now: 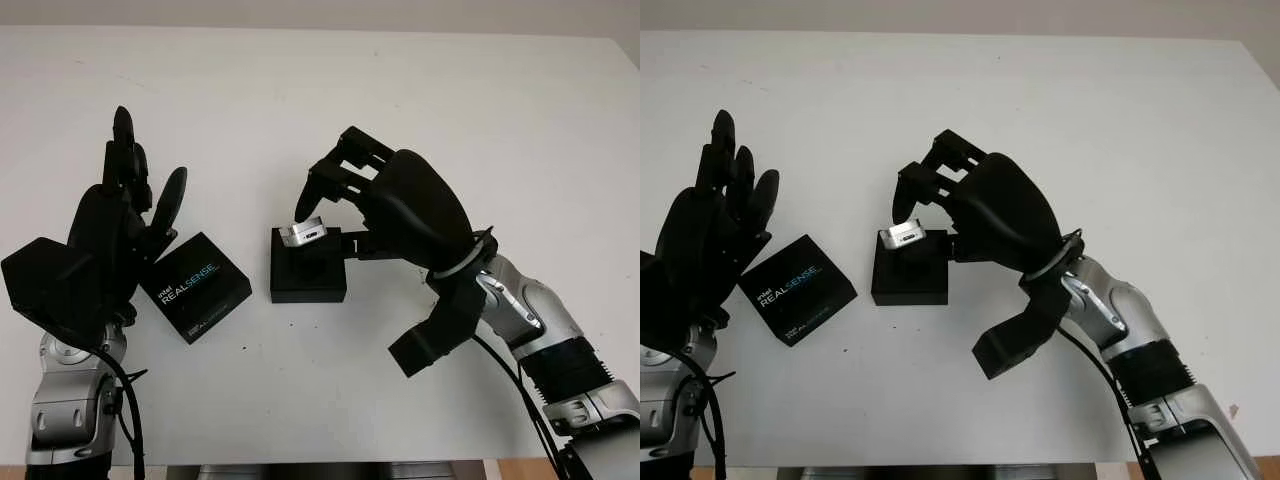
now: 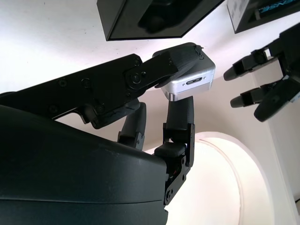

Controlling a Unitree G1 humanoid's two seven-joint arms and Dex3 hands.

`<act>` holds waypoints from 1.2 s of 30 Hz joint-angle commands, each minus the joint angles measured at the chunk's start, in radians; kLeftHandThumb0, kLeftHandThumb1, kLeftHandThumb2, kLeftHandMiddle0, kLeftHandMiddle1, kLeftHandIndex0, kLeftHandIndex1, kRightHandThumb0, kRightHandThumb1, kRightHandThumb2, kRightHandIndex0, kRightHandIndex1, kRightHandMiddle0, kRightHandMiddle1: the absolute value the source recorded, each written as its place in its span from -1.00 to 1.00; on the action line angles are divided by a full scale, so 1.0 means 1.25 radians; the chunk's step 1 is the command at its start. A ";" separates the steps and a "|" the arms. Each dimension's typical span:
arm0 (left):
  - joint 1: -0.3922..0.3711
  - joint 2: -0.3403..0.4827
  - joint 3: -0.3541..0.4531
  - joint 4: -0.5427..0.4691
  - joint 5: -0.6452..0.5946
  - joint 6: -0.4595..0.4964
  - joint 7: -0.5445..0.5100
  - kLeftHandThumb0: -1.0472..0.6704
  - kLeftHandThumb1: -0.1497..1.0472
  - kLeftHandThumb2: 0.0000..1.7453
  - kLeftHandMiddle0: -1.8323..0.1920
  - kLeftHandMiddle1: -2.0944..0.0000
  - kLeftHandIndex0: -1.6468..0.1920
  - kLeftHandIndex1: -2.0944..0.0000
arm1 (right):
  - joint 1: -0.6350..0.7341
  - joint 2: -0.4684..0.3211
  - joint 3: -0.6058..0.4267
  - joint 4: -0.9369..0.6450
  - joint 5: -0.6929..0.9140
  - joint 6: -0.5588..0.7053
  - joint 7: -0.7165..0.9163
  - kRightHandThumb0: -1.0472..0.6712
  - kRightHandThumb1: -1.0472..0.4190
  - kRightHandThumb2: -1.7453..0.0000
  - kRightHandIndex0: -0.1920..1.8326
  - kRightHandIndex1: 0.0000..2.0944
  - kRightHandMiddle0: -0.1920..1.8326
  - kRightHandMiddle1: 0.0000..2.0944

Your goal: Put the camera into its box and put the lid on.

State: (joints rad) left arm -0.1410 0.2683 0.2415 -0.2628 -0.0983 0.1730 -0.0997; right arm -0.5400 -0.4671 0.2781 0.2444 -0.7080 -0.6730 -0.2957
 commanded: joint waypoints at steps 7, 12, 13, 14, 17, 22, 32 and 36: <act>0.009 -0.009 -0.001 -0.024 -0.002 0.000 0.005 -0.54 1.00 -0.52 1.00 1.00 1.00 1.00 | 0.075 0.056 -0.051 -0.091 0.086 0.039 0.029 -0.28 -0.89 0.94 -0.66 0.12 -0.39 0.41; 0.009 -0.006 0.001 -0.021 0.003 -0.003 0.005 -0.55 1.00 -0.52 1.00 1.00 1.00 1.00 | 0.101 0.085 -0.070 -0.094 0.132 0.068 0.053 -0.26 -0.89 0.94 -0.67 0.10 -0.39 0.44; 0.009 -0.005 0.001 -0.021 0.003 -0.003 0.004 -0.55 1.00 -0.52 1.00 1.00 1.00 1.00 | 0.105 0.088 -0.073 -0.095 0.135 0.071 0.055 -0.26 -0.89 0.94 -0.66 0.10 -0.38 0.44; 0.009 -0.004 0.002 -0.020 0.003 -0.002 0.003 -0.55 1.00 -0.52 1.00 1.00 1.00 1.00 | 0.109 0.090 -0.074 -0.097 0.133 0.074 0.056 -0.27 -0.89 0.94 -0.66 0.09 -0.38 0.44; 0.007 -0.005 0.003 -0.021 -0.004 0.003 0.001 -0.55 1.00 -0.53 1.00 1.00 1.00 1.00 | 0.116 0.092 -0.074 -0.094 0.124 0.068 0.054 -0.27 -0.88 0.94 -0.65 0.08 -0.37 0.44; 0.005 -0.005 0.000 -0.019 -0.002 0.002 0.000 -0.55 1.00 -0.52 1.00 1.00 1.00 1.00 | 0.124 0.097 -0.067 -0.081 0.072 0.063 0.022 -0.25 -0.87 0.94 -0.64 0.08 -0.38 0.44; 0.006 -0.009 -0.001 -0.024 -0.002 0.005 0.004 -0.56 1.00 -0.53 1.00 1.00 1.00 1.00 | 0.151 0.093 -0.022 -0.103 -0.100 0.074 -0.080 -0.28 -0.87 0.94 -0.61 0.06 -0.33 0.45; 0.005 -0.009 -0.002 -0.022 -0.002 0.003 0.003 -0.55 1.00 -0.52 1.00 1.00 1.00 1.00 | 0.162 0.096 -0.004 -0.105 -0.148 0.082 -0.126 -0.26 -0.83 0.95 -0.58 0.07 -0.32 0.45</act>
State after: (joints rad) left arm -0.1400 0.2578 0.2410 -0.2721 -0.0989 0.1786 -0.0973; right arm -0.3531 -0.3505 0.2666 0.1391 -0.8800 -0.5748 -0.4333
